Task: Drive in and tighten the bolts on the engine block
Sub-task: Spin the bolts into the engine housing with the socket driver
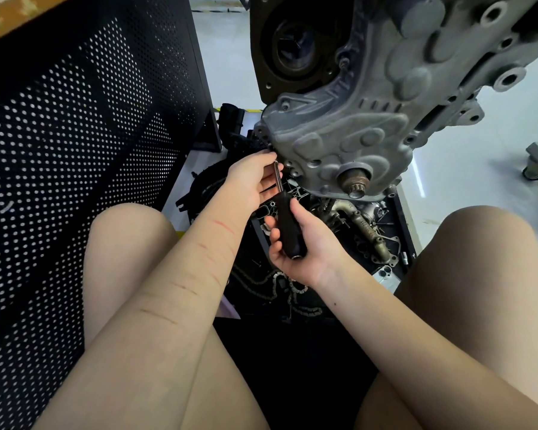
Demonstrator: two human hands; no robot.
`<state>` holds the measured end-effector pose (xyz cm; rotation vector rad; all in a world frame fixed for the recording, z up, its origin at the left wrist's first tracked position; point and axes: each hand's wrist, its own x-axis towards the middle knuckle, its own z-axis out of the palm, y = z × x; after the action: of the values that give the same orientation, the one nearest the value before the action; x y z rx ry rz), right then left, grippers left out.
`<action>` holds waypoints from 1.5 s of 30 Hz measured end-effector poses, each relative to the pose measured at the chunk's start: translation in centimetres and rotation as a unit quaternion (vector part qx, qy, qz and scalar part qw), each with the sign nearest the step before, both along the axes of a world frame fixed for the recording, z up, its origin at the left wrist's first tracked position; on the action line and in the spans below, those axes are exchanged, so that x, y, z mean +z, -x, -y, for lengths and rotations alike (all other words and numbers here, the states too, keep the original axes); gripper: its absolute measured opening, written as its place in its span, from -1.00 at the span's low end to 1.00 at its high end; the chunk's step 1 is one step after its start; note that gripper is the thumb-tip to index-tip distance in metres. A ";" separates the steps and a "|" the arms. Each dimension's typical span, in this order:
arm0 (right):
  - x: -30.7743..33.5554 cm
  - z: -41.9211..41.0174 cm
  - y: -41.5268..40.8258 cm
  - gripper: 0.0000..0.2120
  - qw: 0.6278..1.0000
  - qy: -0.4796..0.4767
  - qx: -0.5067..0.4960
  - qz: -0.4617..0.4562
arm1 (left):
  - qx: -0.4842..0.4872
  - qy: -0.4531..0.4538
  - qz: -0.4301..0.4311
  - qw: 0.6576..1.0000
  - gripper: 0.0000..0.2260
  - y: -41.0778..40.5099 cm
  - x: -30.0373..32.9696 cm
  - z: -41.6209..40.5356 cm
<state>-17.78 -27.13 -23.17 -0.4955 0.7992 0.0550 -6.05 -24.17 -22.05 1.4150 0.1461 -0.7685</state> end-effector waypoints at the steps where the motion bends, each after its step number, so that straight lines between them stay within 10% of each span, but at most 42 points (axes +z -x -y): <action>1: 0.0 0.0 0.0 -0.65 1.000 -0.003 0.011 -0.003 | -0.001 -0.001 0.000 1.000 -0.88 0.0 0.0 0.0; 23: 0.1 -0.3 1.0 -0.60 0.995 0.022 0.092 0.010 | 0.016 0.044 -0.038 0.998 -0.86 -0.7 0.6 -1.6; 45: 12.3 -10.5 -6.5 -0.71 0.920 0.184 0.233 0.255 | 0.203 0.187 0.115 0.954 -0.81 -1.4 15.8 -15.8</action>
<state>-11.27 -16.65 -10.87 -1.0041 0.1589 0.2094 -4.66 -8.39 -6.22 1.0541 0.0979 -0.2676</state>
